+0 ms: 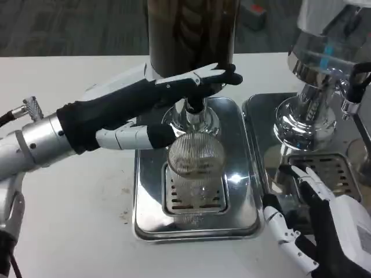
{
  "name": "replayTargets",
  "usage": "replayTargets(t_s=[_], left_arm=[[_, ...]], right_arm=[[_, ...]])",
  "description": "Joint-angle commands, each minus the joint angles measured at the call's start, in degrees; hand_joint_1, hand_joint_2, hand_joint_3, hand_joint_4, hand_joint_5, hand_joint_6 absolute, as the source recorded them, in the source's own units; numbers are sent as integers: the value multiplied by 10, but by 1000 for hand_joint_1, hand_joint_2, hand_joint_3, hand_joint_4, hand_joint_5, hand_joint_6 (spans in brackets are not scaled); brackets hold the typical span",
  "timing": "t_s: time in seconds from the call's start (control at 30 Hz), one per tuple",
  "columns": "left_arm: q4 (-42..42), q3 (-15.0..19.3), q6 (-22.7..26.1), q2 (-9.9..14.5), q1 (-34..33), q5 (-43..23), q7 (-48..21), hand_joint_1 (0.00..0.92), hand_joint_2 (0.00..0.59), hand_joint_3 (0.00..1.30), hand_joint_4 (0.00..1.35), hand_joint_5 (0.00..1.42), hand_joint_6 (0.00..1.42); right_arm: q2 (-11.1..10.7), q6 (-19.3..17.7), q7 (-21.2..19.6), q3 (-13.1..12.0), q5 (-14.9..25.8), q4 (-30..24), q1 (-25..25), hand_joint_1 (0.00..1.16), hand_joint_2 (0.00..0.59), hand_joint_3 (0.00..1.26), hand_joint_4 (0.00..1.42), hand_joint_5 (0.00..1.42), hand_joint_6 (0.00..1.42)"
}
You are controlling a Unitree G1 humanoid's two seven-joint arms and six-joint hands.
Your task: Grasp the cup under the faucet to collect the drink, then remove the cup.
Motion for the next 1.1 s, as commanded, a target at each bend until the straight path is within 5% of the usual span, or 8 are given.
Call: replayTargets(t_s=[0.03, 0.83, 1.1], left_arm=[[-7, -18, -13, 10, 14, 20, -5, 0, 74, 118, 0, 9, 111], [-19, -47, -66, 33, 23, 46, 36, 0, 74, 118, 0, 8, 114], [-16, -54, -73, 38, 25, 51, 50, 0, 74, 118, 4, 15, 123]], right_arm=[[-2, 5, 0, -3, 3, -6, 3, 172, 367, 206, 96, 124, 234], [-2, -4, 0, -12, 24, -24, 7, 188, 369, 182, 117, 133, 227], [-15, -18, 40, -37, 113, -29, -14, 275, 247, 110, 99, 159, 244]])
